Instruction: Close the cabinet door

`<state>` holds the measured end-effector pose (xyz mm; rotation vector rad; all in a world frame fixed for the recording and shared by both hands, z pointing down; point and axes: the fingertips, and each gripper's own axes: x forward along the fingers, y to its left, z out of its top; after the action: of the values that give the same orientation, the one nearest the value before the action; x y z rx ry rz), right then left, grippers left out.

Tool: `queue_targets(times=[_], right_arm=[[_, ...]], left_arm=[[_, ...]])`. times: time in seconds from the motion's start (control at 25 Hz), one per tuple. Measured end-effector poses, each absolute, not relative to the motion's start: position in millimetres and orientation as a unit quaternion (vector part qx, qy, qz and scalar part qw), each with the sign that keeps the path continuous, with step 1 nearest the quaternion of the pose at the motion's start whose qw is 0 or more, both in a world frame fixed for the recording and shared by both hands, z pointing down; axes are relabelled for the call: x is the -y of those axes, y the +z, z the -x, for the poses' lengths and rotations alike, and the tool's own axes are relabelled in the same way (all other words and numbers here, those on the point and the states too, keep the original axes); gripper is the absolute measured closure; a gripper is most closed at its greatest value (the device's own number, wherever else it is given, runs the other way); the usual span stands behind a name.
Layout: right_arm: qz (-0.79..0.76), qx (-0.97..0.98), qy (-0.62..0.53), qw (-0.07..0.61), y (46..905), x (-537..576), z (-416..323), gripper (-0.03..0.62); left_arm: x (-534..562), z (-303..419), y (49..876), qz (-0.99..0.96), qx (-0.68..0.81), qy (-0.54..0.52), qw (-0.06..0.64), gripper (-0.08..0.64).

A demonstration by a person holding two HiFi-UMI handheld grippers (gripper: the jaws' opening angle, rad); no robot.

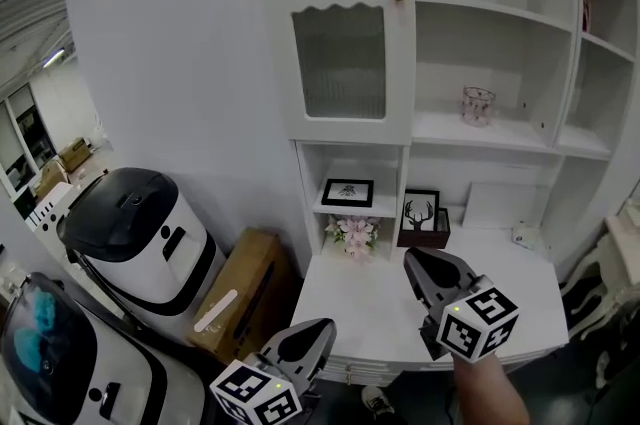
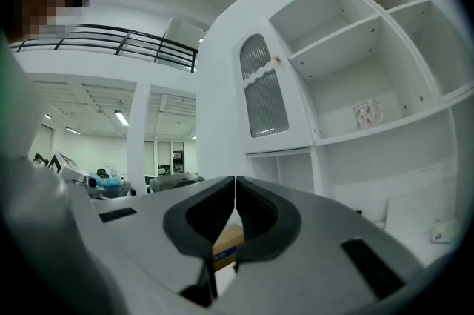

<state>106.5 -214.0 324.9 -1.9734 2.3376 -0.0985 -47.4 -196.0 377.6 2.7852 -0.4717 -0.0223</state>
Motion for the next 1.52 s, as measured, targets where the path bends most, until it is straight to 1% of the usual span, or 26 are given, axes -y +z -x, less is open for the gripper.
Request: queue_targets(times=[0.16,0.52,0.64,0.88,1.52], right_arm=[[0.642,-0.765,-0.041,0.034,333,183,-96,0.586],[0.599,-0.798,-0.063,0.029,349,147,-99,0.588],[0.581,-0.811,-0.065,0.022,352,134,-107,0.588],[0.56,-0.824,-0.076,0.029,360,108,-137,0.588],[0.529,-0.847,-0.036,0.026,334,41,-162,0.588]], left_arm=[[179,53,381,-0.971,0.173,-0.012,0.166,0.554],[150,44,375,-0.96,0.229,-0.026,0.157,0.554],[144,29,373,-0.954,0.252,-0.036,0.158,0.554],[115,-5,379,-0.948,0.273,-0.024,0.159,0.554],[60,-43,352,-0.945,0.295,-0.052,0.133,0.554]])
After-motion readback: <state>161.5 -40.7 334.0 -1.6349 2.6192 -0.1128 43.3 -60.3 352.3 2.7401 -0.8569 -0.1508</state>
